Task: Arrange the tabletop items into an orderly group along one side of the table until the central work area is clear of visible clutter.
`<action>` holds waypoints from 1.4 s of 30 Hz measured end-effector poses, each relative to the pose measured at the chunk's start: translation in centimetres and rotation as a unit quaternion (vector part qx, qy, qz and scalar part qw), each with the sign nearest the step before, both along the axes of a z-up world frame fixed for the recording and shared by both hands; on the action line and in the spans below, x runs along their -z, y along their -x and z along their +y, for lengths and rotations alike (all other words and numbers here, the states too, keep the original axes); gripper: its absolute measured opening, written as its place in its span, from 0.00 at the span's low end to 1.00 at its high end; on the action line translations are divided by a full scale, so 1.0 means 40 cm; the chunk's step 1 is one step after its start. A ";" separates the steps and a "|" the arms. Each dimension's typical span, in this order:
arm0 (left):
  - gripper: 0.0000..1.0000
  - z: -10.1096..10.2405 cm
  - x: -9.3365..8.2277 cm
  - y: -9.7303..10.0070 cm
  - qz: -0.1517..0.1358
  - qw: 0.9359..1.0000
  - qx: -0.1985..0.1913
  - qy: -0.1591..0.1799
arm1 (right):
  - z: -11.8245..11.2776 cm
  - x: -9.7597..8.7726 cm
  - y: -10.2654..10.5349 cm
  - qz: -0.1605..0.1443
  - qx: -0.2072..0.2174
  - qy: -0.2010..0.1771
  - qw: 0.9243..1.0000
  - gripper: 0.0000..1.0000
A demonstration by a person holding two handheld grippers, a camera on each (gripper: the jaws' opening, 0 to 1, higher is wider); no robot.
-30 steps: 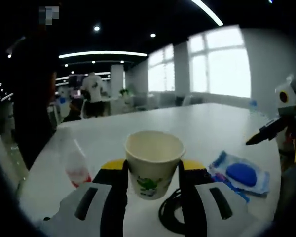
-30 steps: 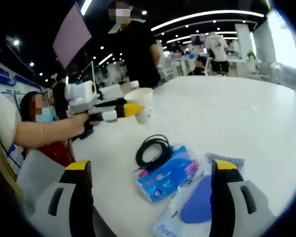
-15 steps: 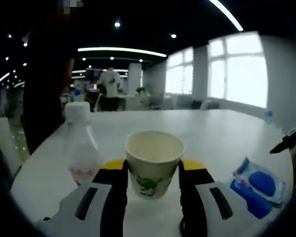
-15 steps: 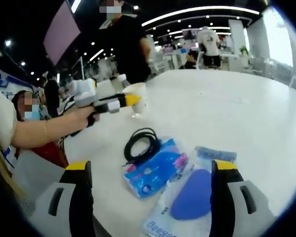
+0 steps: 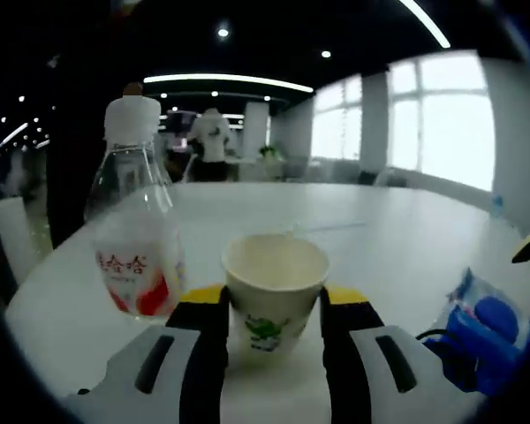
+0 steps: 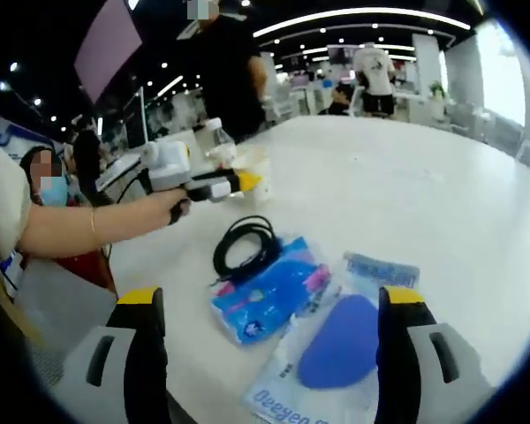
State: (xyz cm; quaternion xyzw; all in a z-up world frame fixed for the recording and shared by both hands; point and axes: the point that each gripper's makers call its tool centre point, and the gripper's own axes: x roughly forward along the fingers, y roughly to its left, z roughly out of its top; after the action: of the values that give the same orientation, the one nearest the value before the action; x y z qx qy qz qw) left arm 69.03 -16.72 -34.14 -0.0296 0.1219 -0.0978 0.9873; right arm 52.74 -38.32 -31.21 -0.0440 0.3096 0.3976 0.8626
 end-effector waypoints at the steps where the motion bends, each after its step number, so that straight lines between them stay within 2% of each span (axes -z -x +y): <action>1: 0.38 0.001 0.004 -0.003 0.001 1.000 0.000 -0.001 | 0.000 0.003 0.002 0.002 -0.002 0.002 1.000 0.99; 9: 0.39 -0.003 0.011 -0.006 0.000 1.000 0.008 -0.020 | -0.011 0.007 -0.003 0.002 0.004 0.009 1.000 0.99; 16: 0.44 -0.009 0.018 0.008 0.012 1.000 0.006 -0.004 | -0.011 0.007 -0.004 0.002 0.006 0.008 1.000 0.99; 19: 0.50 -0.015 0.016 0.023 0.019 1.000 0.011 -0.017 | -0.008 0.003 -0.002 0.001 0.005 0.005 1.000 0.99; 22: 0.59 -0.023 0.013 0.041 0.023 1.000 0.013 -0.016 | -0.006 -0.001 -0.003 -0.001 0.005 0.001 1.000 0.99; 24: 0.60 -0.031 0.022 0.059 0.038 0.998 0.028 -0.029 | -0.004 -0.009 -0.003 -0.005 0.005 -0.004 1.000 0.99; 27: 0.60 -0.032 0.020 0.076 0.045 0.998 0.034 -0.027 | -0.005 -0.015 -0.003 -0.007 0.003 -0.008 1.000 0.99; 32: 0.70 -0.039 0.007 0.110 0.051 0.997 0.049 -0.028 | -0.005 -0.022 -0.001 -0.010 0.004 -0.015 1.000 0.98; 35: 0.77 -0.037 -0.005 0.127 0.050 0.997 0.053 -0.041 | 0.000 -0.029 0.000 -0.010 0.003 -0.022 1.000 0.98; 39: 0.84 -0.027 -0.020 0.143 0.056 0.996 0.058 -0.024 | 0.009 -0.038 0.002 -0.010 0.001 -0.033 0.999 0.98; 42: 0.91 -0.029 -0.034 0.163 0.054 0.996 0.064 -0.031 | 0.013 -0.046 0.002 -0.010 0.001 -0.043 0.999 0.98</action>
State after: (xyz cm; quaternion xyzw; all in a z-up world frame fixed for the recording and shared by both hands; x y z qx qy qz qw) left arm 62.53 -17.90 -32.78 0.0041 0.1801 -0.1550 0.9714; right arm 52.66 -37.82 -29.37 -0.0102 0.2838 0.4094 0.8670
